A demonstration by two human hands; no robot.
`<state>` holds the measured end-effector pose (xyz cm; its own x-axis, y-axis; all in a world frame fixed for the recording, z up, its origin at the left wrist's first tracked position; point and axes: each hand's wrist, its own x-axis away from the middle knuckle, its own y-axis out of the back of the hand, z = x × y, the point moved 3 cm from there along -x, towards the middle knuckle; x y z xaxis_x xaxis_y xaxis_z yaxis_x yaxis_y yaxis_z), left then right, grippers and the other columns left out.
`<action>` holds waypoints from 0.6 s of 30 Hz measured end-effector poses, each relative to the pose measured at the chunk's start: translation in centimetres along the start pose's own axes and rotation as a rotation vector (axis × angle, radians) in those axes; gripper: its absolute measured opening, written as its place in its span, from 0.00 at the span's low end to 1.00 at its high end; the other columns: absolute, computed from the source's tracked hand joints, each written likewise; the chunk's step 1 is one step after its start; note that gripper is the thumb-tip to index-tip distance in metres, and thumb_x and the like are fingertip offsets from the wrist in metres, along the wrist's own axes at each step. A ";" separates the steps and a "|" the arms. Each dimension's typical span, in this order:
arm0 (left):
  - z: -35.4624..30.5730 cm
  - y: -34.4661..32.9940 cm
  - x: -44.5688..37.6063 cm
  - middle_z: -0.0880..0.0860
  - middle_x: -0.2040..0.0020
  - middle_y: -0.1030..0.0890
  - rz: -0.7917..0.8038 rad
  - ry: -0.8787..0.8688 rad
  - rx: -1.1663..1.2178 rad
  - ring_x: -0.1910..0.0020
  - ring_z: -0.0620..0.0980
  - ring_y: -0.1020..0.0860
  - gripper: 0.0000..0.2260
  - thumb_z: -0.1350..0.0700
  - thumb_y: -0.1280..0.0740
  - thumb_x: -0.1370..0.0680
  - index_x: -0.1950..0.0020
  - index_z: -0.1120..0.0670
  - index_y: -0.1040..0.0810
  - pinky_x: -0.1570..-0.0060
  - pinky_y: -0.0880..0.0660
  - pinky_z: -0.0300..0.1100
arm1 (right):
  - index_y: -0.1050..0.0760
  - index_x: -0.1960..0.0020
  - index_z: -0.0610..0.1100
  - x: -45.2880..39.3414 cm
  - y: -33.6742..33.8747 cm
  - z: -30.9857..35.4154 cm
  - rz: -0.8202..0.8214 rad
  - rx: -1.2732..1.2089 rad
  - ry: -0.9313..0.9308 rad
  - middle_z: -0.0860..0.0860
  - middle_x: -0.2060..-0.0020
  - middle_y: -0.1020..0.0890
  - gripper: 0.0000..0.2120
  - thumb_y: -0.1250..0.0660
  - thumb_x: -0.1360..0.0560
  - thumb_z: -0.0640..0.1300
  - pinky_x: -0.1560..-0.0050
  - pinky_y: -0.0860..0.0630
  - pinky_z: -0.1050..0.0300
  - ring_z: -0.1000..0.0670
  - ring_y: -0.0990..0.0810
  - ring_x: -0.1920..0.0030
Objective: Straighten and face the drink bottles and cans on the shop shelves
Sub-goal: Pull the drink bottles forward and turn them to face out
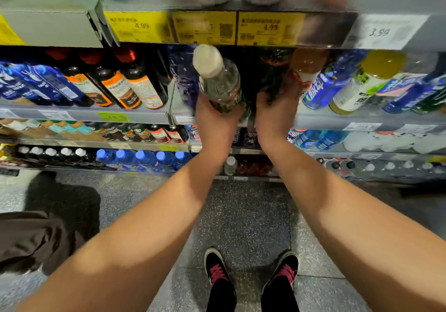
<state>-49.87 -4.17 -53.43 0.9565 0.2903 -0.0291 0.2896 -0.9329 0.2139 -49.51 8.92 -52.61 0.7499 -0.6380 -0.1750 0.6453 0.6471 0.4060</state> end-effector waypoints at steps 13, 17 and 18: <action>-0.9 -4.2 -3.8 0.49 0.47 0.18 0.014 -0.046 -0.258 0.50 0.51 0.21 0.27 0.57 0.22 0.33 0.37 0.57 0.26 0.61 0.36 0.31 | 0.36 0.26 0.33 -3.0 3.6 -2.8 -0.114 0.021 -0.095 0.38 0.31 0.29 0.34 0.27 0.28 0.40 0.28 0.36 0.44 0.38 0.32 0.29; -0.5 -4.8 -4.4 0.53 0.44 0.17 0.018 -0.047 -0.275 0.49 0.51 0.20 0.27 0.58 0.22 0.33 0.37 0.59 0.27 0.61 0.35 0.29 | 0.38 0.26 0.32 -3.6 3.3 -2.7 -0.114 -0.052 -0.060 0.37 0.31 0.28 0.36 0.26 0.28 0.40 0.29 0.33 0.43 0.39 0.29 0.30; -0.4 -4.8 -4.4 0.53 0.44 0.17 0.019 -0.047 -0.277 0.50 0.49 0.21 0.27 0.57 0.22 0.33 0.36 0.59 0.26 0.61 0.35 0.28 | 0.38 0.26 0.32 -3.7 3.3 -2.6 -0.105 -0.058 -0.058 0.37 0.31 0.28 0.37 0.25 0.28 0.41 0.29 0.33 0.43 0.39 0.29 0.30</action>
<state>-55.44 -0.92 -53.93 0.9642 0.2566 -0.0663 0.2568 -0.8426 0.4734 -49.80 14.46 -52.94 0.6690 -0.7255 -0.1615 0.7287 0.5973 0.3351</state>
